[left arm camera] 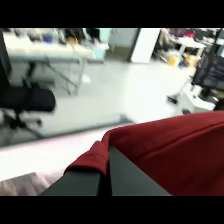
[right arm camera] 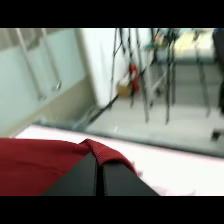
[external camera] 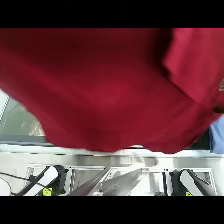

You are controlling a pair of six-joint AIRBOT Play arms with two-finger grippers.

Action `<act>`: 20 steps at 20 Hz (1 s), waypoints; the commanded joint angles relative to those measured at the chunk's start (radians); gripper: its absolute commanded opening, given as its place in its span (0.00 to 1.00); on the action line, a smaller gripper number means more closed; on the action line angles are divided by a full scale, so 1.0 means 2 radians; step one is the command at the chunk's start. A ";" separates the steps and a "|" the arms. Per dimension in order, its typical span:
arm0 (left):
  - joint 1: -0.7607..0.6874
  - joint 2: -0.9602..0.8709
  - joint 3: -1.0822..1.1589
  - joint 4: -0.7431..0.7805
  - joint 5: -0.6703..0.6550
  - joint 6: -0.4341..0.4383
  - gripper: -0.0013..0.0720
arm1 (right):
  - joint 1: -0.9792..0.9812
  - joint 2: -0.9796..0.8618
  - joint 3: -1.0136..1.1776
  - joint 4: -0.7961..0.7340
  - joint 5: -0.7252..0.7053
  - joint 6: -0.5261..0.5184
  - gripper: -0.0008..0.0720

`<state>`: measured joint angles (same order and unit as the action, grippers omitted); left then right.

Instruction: Fold the shirts.

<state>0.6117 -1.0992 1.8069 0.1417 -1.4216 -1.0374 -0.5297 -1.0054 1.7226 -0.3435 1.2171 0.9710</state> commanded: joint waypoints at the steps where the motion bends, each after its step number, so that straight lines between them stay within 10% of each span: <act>1: -0.152 -0.087 -0.066 0.181 0.017 0.017 0.05 | 0.097 -0.108 -0.015 -0.112 0.023 -0.001 0.03; 10: -0.271 -0.362 -0.064 0.453 0.212 -0.015 0.04 | 0.187 -0.426 -0.021 -0.198 -0.142 0.021 0.03; 20: -0.247 -0.481 0.073 0.457 0.071 -0.055 0.04 | 0.159 -0.455 -0.021 -0.288 -0.117 0.030 0.03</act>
<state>0.1150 -2.0319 1.9297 1.0355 -1.2098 -1.1194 -0.1944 -1.9068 1.6814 -0.8074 0.9226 1.0206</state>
